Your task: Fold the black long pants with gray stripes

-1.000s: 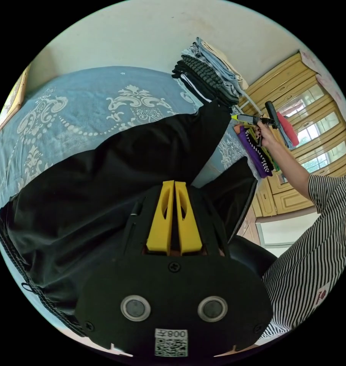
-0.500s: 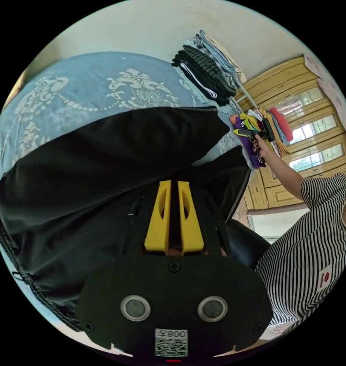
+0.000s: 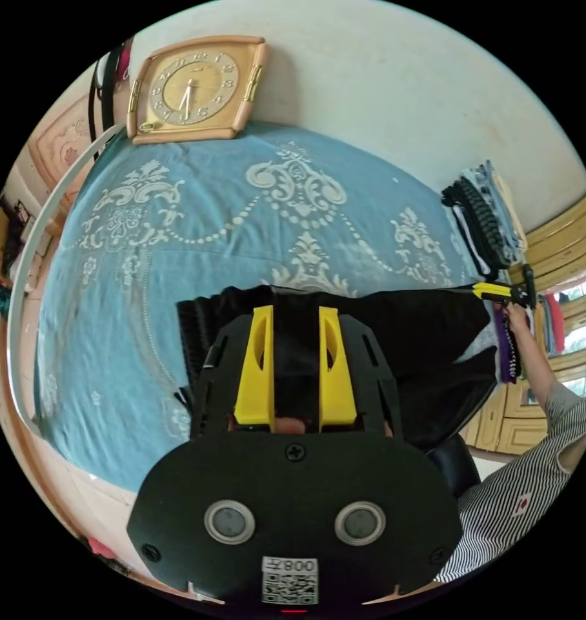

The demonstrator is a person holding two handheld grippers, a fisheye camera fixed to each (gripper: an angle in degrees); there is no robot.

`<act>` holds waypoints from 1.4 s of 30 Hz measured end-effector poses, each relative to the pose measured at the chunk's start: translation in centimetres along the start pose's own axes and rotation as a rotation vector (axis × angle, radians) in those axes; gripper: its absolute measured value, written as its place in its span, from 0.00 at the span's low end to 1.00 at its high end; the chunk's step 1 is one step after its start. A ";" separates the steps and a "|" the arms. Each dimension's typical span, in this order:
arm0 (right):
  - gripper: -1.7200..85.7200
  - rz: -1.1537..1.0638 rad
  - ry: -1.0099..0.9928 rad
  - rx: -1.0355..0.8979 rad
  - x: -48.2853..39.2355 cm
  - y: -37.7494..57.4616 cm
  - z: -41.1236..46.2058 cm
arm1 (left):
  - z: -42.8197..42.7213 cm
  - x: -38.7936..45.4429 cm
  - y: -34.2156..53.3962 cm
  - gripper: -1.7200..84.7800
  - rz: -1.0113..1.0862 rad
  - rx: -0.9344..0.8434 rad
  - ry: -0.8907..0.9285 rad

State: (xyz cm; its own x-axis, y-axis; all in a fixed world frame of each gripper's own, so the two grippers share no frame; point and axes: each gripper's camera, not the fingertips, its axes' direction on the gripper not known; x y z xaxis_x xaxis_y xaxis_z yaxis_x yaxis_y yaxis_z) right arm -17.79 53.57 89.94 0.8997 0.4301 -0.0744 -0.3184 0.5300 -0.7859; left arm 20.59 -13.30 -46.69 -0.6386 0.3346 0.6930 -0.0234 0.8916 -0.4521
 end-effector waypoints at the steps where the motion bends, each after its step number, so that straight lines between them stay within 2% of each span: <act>1: 0.10 -0.023 0.011 -0.016 -0.5 -0.6 0.4 | 0.4 -0.7 -1.0 0.14 0.001 -0.022 -0.030; 3: 0.10 -0.085 0.043 -0.064 -2.3 -2.6 2.0 | 1.2 -1.2 -2.4 0.14 0.019 -0.061 -0.059; 7: 0.09 -0.095 0.077 -0.135 -3.5 -4.2 4.5 | 5.3 -1.7 -4.1 0.10 0.055 -0.250 -0.130; 13: 0.04 -0.005 0.033 -0.069 -2.9 -3.9 2.3 | 1.7 -0.5 -2.8 0.05 0.083 -0.069 -0.138; 17: 0.04 0.074 0.030 0.154 -1.8 -1.6 -4.3 | -3.8 0.2 -2.0 0.05 0.095 0.139 -0.097; 19: 0.04 0.115 0.037 0.228 -0.8 -0.7 -6.3 | -4.7 0.2 -2.3 0.05 0.095 0.188 -0.075; 22: 0.04 0.181 -0.017 0.230 1.5 -0.9 -5.9 | -2.7 -0.8 -3.5 0.06 0.027 0.173 -0.041; 25: 0.05 0.309 0.009 0.129 3.9 -1.9 -2.5 | 1.0 -2.0 -4.3 0.07 -0.096 0.094 -0.082; 27: 0.05 0.401 0.022 0.078 5.5 -1.6 -1.0 | 1.9 -2.3 -4.0 0.08 -0.126 0.106 -0.025; 31: 0.06 0.431 0.061 0.205 6.5 2.0 -3.9 | 2.3 -1.3 -1.8 0.09 -0.084 0.152 0.080; 33: 0.07 0.486 0.106 0.252 7.6 6.4 -5.3 | 3.0 -0.2 -0.6 0.09 -0.054 0.141 0.102; 36: 0.09 0.607 0.085 0.236 9.9 12.5 -5.1 | 5.0 3.1 0.8 0.10 0.010 0.121 0.229; 38: 0.10 0.667 0.011 0.228 11.2 15.8 -4.4 | 7.4 8.5 1.2 0.11 0.125 0.083 0.364; 42: 0.11 0.774 -0.008 0.224 12.9 20.8 -3.0 | 11.4 19.2 2.0 0.12 0.372 -0.007 0.437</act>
State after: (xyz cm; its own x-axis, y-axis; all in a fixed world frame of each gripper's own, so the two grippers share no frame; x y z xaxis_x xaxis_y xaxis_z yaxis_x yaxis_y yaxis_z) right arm -11.87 67.94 70.75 0.3977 0.7401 -0.5423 -0.9035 0.2130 -0.3719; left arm -0.49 -8.62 -40.72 -0.2255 0.7201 0.6562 0.1486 0.6911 -0.7073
